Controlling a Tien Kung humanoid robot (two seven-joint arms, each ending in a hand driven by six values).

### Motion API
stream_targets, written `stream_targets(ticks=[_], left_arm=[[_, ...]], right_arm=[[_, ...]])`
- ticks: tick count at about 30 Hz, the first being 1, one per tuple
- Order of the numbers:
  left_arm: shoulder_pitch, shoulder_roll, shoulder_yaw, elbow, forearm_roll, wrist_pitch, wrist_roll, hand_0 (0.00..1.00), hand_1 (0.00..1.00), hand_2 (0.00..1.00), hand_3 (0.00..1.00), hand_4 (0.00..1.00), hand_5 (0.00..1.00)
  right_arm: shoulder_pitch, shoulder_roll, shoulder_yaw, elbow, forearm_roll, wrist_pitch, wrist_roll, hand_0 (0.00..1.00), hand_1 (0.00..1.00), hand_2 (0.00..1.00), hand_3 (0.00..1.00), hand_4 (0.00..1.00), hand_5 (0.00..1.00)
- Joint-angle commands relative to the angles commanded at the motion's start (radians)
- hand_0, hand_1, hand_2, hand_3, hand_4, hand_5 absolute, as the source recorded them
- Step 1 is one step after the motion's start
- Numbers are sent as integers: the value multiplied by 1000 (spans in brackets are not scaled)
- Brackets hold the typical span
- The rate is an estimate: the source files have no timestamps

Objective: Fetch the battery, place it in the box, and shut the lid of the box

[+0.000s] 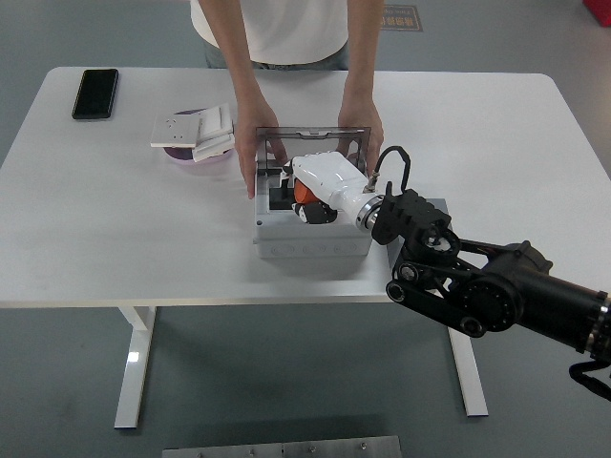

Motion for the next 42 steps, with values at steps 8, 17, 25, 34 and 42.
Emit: stream_targets(ticks=[8, 17, 25, 34, 42], left_arm=[[-5, 1, -4, 0, 11, -2, 3, 637, 739, 585, 520, 380, 2], [-7, 3, -6, 0, 16, -4, 6, 638, 739, 586, 521, 381, 2], [-11, 3, -6, 1, 19, -5, 6, 637, 740, 586, 522, 381, 2], [-10, 3, -8, 0, 21, -5, 7, 637, 739, 585, 522, 382, 2], [-11, 3, -8, 1, 21, -5, 7, 637, 739, 586, 522, 382, 2]], right_arm=[[15, 29, 2, -53, 27, -13, 14, 214, 222, 294, 311, 2, 2], [26, 54, 12, -114, 58, -28, 28, 214, 222, 294, 311, 2, 2], [26, 70, 20, -151, 83, -48, 40, 217, 224, 295, 312, 3, 2], [15, 82, 28, -173, 102, -66, 54, 219, 226, 295, 313, 12, 2], [13, 86, 39, -172, 109, -57, 61, 237, 230, 302, 319, 39, 2]])
